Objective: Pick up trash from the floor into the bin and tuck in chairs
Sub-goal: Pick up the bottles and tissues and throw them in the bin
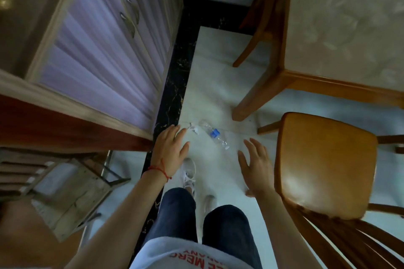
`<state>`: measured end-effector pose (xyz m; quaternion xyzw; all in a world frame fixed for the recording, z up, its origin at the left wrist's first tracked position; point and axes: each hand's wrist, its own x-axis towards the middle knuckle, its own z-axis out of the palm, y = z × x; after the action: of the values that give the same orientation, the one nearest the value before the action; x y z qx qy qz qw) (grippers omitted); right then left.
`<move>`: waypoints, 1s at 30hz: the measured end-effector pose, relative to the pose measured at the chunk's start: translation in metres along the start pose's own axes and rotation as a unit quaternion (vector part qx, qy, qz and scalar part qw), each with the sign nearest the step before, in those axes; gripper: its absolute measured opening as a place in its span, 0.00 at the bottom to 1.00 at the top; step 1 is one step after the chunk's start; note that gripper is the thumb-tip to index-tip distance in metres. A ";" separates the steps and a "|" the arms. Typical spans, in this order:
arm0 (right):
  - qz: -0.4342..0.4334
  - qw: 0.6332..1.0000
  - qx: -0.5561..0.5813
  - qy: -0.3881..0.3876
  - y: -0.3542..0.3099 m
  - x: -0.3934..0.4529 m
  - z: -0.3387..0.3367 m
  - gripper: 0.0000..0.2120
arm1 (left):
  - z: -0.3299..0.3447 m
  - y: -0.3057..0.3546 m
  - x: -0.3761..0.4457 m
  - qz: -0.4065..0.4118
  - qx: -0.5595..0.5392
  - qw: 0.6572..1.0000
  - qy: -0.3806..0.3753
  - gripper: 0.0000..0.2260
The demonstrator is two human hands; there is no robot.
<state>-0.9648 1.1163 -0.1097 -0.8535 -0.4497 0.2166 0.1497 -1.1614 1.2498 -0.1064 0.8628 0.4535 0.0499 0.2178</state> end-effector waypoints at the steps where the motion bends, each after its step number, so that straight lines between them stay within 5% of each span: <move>1: 0.005 1.000 -0.002 0.001 -0.002 0.008 0.003 0.19 | 0.002 -0.006 0.008 0.003 0.001 1.000 -0.005 0.17; 13: 0.015 1.000 0.003 -0.027 0.021 0.096 0.071 0.20 | 0.080 -0.068 0.085 -0.001 0.001 1.000 -0.030 0.17; 30: -0.049 0.998 -0.017 -0.025 0.153 0.208 0.283 0.18 | 0.327 -0.202 0.142 -0.068 -0.097 0.991 -0.063 0.18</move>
<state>-0.8957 1.2225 -0.4714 -0.8271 -0.4982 0.2228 0.1343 -1.1394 1.3562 -0.5019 0.8064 0.4891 0.0242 0.3316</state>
